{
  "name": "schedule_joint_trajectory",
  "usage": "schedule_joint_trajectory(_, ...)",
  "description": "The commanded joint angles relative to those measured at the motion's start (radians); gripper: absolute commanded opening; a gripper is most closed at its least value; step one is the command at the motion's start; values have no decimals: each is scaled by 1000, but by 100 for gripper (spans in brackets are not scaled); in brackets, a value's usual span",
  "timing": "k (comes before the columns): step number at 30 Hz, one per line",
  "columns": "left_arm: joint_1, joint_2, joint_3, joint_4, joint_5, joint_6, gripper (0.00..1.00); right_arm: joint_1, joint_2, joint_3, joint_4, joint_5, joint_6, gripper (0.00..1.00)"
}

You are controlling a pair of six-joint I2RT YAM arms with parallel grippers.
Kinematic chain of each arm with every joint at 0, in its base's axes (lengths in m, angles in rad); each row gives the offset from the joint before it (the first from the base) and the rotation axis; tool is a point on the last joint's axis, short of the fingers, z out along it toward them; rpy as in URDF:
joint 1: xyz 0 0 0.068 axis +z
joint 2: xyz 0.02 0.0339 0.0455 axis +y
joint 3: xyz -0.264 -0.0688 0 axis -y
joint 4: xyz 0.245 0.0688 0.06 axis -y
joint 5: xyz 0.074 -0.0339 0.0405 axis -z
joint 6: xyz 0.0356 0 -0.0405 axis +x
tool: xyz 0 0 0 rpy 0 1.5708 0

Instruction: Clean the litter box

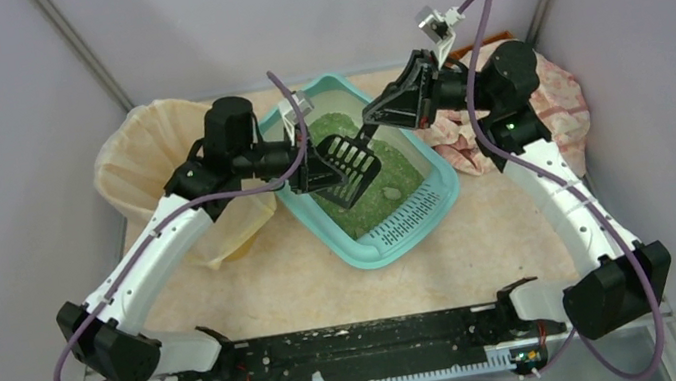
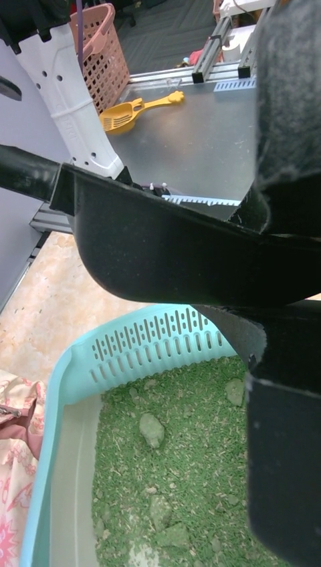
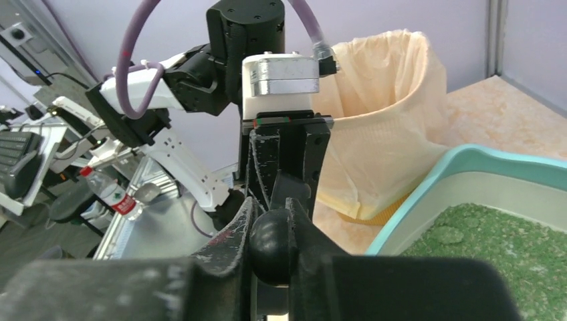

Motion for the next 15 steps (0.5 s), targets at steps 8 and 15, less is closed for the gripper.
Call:
schedule_joint_trajectory(8, 6, -57, -4, -18, -72, 28, 49, 15, -31, -16, 59, 55, 10, 0)
schedule_joint_trajectory(15, 22, -139, -80, -41, -250, 13, 98, 8, 32, 37, 11, 260, 28, 0)
